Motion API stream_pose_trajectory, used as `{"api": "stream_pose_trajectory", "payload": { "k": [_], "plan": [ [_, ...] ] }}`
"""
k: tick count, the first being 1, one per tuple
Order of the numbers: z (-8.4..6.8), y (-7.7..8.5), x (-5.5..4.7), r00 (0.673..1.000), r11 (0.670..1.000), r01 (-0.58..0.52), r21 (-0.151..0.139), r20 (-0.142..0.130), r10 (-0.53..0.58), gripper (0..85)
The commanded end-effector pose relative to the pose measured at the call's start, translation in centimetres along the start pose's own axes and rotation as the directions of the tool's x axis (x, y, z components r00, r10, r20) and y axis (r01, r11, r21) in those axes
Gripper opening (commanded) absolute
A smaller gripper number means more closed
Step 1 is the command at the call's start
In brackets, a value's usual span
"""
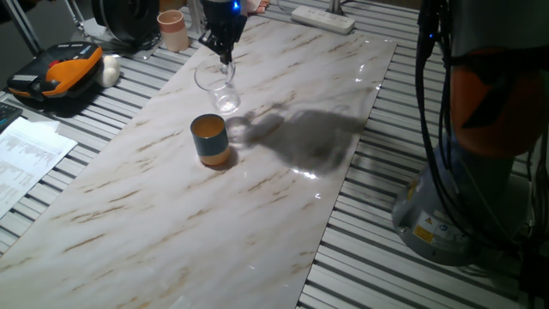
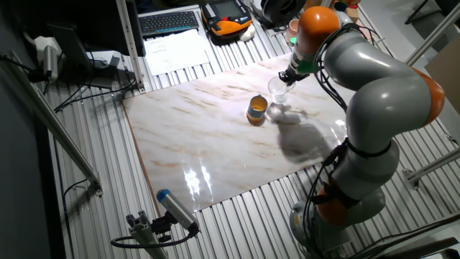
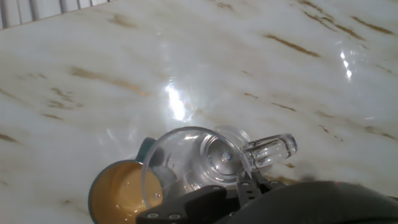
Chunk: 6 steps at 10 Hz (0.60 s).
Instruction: Pour the water from one cup into another empty cup
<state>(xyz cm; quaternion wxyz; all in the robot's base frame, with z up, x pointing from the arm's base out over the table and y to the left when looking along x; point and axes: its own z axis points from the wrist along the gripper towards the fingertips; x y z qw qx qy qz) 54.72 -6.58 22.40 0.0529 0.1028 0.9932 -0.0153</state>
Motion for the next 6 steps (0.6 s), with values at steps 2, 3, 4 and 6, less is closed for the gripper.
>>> {"api": "stream_pose_trajectory", "payload": {
  "k": [2,3,4,6],
  "plan": [
    [0.9,-0.9,0.0,0.999,0.997,-0.029,-0.069,-0.033,0.027,0.0],
    [1.3,-1.4,0.0,0.999,0.996,-0.036,-0.078,-0.04,0.033,0.0],
    [1.6,-1.7,0.0,0.997,0.994,-0.053,-0.091,-0.056,0.048,0.0],
    [1.8,-2.2,0.1,0.995,0.989,-0.075,-0.126,-0.075,0.066,0.0]
  ]
}}
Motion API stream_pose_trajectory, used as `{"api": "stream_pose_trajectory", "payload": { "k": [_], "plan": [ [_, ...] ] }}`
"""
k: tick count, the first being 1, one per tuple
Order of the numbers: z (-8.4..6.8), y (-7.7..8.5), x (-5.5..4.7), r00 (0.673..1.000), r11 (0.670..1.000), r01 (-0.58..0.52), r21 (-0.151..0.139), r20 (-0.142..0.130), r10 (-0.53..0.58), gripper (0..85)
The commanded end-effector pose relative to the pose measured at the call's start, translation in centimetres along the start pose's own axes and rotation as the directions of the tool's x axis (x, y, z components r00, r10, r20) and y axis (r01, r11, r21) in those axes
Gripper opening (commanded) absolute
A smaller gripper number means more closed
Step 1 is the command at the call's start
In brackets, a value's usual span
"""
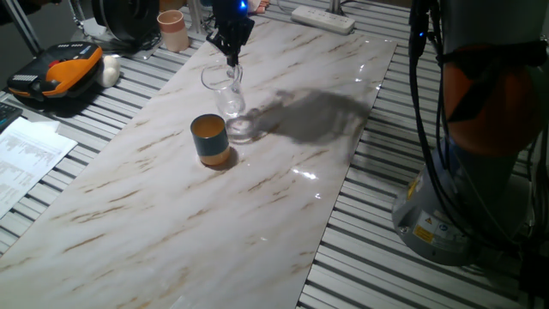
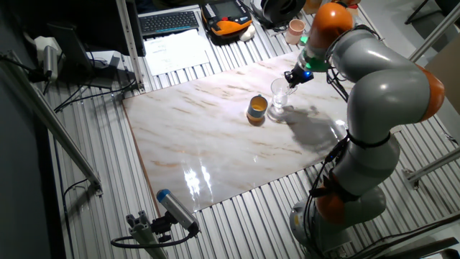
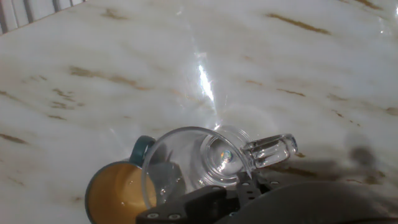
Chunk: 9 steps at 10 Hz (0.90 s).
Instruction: Pour the water from one cup into another empty cup
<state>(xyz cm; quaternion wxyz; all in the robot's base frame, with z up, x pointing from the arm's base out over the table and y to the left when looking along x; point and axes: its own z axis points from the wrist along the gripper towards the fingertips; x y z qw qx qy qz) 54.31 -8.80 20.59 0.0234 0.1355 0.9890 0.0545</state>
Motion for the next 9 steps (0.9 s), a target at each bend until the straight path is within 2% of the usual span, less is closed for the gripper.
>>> {"api": "stream_pose_trajectory", "payload": {
  "k": [1,3,6,9],
  "plan": [
    [0.1,-0.1,0.0,1.0,1.0,-0.006,-0.001,-0.004,0.006,0.0],
    [0.6,-0.6,0.1,1.0,1.0,-0.015,-0.01,-0.008,0.015,0.0],
    [1.7,-1.7,0.4,1.0,0.999,-0.022,-0.04,-0.013,0.021,0.0],
    [2.9,-3.0,0.7,0.998,0.992,-0.063,-0.107,-0.029,0.06,0.0]
  ]
}}
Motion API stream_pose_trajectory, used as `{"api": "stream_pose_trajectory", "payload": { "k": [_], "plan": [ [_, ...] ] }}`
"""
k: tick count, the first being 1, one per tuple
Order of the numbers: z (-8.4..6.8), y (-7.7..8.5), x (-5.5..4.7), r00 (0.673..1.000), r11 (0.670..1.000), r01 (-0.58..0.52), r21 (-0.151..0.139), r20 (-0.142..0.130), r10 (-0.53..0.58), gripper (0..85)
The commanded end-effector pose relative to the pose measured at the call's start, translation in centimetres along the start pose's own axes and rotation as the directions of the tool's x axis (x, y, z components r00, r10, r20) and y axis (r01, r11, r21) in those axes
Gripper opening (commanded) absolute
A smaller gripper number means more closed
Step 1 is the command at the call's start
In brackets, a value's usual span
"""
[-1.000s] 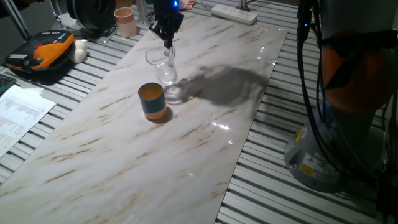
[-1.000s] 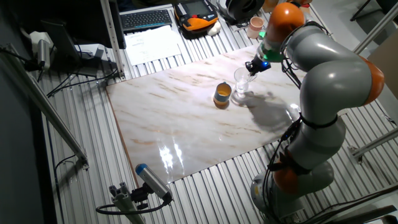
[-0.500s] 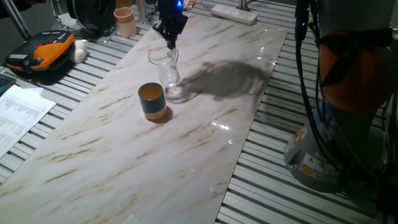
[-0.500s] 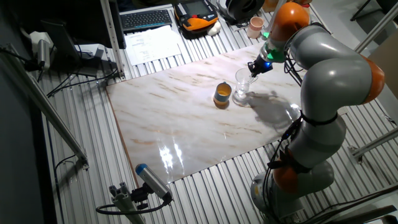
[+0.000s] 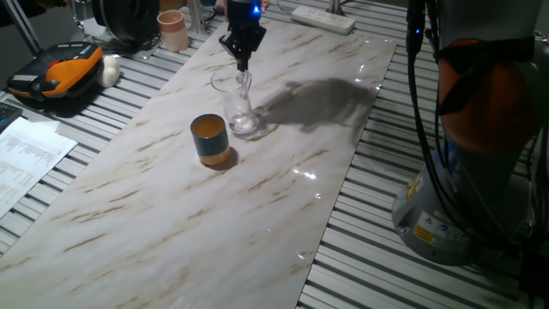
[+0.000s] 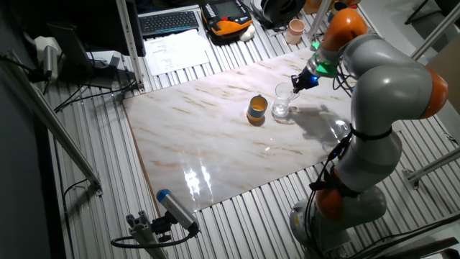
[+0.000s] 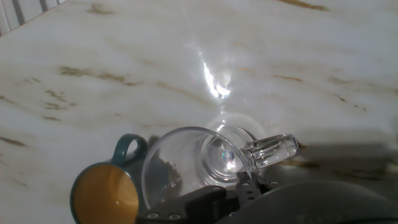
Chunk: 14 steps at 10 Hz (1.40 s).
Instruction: Pour the water from one cup into another empty cup
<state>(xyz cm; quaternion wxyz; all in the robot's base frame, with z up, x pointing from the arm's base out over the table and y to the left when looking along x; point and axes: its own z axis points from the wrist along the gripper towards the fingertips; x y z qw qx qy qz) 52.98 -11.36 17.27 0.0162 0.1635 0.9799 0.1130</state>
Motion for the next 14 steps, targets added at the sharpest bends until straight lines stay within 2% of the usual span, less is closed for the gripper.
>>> {"api": "stream_pose_trajectory", "payload": {
  "k": [1,3,5,7,9,12,14],
  "plan": [
    [0.1,-0.4,0.0,1.0,1.0,-0.006,-0.011,-0.003,0.006,0.0],
    [0.0,-0.6,0.0,1.0,0.999,-0.03,-0.018,-0.009,0.03,0.0],
    [0.3,-0.8,0.0,0.999,0.999,-0.049,-0.012,-0.01,0.049,0.0],
    [0.8,-0.9,-0.1,0.999,0.999,-0.05,-0.006,-0.007,0.05,0.0],
    [1.0,-1.0,-0.1,0.999,0.999,-0.049,-0.012,-0.004,0.049,0.0],
    [1.0,-0.9,-0.1,0.999,1.0,-0.019,-0.019,0.029,0.019,0.0],
    [1.1,-1.0,-0.1,0.999,1.0,-0.009,-0.025,0.037,0.01,0.0]
  ]
}}
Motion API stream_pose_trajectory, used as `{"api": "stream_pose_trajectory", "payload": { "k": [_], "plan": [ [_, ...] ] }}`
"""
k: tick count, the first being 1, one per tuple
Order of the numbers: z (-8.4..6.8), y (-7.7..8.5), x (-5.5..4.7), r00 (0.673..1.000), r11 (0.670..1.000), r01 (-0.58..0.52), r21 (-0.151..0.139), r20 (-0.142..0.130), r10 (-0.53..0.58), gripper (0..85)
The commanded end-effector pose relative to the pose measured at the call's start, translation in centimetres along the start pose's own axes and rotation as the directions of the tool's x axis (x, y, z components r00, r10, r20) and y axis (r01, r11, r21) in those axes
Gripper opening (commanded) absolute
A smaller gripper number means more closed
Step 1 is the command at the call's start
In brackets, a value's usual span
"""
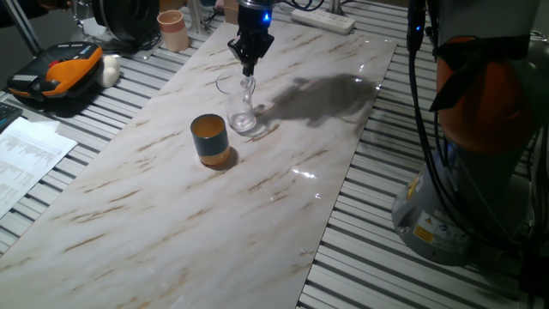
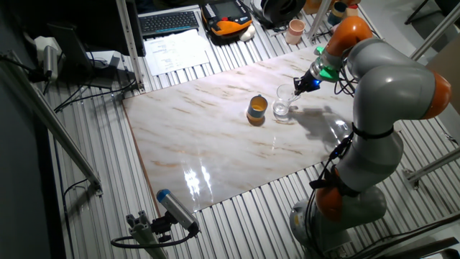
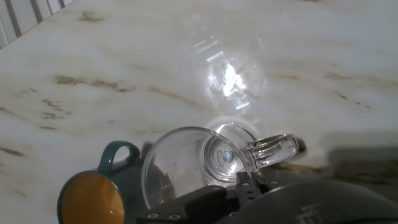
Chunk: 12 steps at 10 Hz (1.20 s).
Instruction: Pour the water from one cup into another empty cup
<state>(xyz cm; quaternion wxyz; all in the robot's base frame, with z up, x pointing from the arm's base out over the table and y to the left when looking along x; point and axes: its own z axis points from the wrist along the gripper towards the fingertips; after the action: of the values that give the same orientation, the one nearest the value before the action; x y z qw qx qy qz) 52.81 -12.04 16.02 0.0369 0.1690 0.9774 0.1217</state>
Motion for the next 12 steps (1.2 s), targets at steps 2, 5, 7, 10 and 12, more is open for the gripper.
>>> {"api": "stream_pose_trajectory", "payload": {
  "k": [2,5,7,10,12],
  "plan": [
    [0.05,-0.02,0.01,1.0,1.0,0.008,-0.002,0.013,-0.008,0.0],
    [0.33,-0.05,-0.03,1.0,1.0,0.012,-0.007,0.015,-0.012,0.0],
    [0.3,-0.07,-0.04,1.0,1.0,0.01,-0.007,0.014,-0.01,0.0],
    [0.38,-0.08,-0.05,1.0,1.0,0.008,-0.01,0.015,-0.007,0.0],
    [0.49,-0.09,-0.06,1.0,1.0,0.002,-0.011,0.028,-0.001,0.0]
  ]
}}
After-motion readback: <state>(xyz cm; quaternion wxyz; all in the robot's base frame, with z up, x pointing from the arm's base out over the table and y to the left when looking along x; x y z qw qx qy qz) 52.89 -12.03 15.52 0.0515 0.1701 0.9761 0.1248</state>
